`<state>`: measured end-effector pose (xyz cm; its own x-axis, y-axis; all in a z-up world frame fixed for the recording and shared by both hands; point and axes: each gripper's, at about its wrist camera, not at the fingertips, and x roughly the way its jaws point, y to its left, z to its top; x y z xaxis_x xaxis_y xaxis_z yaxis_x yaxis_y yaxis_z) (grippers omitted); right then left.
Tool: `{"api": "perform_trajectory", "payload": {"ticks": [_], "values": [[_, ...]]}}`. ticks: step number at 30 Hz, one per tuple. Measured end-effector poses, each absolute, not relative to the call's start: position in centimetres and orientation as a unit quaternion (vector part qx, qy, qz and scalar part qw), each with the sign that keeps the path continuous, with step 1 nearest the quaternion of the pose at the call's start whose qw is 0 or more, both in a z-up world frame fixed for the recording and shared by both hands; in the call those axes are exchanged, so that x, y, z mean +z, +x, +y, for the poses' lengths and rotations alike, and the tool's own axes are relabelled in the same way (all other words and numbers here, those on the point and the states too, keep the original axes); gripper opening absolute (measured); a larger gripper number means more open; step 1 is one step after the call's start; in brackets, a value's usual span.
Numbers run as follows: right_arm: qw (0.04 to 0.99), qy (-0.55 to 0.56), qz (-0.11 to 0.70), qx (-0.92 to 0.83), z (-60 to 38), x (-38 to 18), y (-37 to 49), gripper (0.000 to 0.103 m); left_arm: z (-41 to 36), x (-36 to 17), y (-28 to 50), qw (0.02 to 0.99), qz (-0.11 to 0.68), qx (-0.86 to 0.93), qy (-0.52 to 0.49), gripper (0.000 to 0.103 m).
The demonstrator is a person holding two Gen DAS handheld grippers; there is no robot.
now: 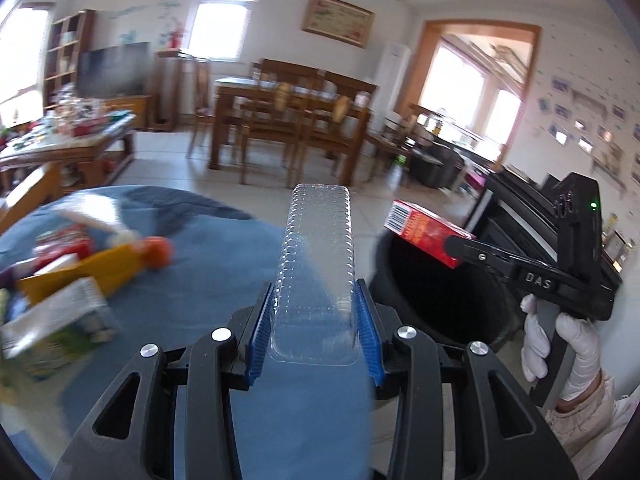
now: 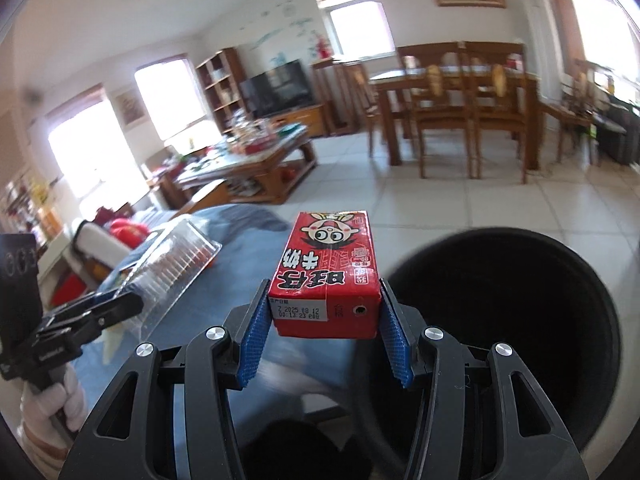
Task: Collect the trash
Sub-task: 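Carry tray and red carton to the black bin and release both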
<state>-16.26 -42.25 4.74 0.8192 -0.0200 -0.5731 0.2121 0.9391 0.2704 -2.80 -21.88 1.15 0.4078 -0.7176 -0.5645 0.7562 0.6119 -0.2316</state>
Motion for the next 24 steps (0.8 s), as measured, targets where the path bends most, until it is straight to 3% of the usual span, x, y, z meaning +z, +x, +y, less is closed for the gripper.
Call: {"api": "perform_trajectory", "payload": {"ticks": [11, 24], "values": [[0.915, 0.218, 0.301, -0.156, -52.2, 0.4, -23.4, 0.051, -34.0, -2.6, -7.2, 0.771, 0.346, -0.528, 0.081, 0.039], [0.906, 0.225, 0.308, -0.181, -53.8, -2.7, -24.5, 0.051, -38.9, -4.7, -8.5, 0.752, 0.360, -0.536, 0.129, 0.039]]}}
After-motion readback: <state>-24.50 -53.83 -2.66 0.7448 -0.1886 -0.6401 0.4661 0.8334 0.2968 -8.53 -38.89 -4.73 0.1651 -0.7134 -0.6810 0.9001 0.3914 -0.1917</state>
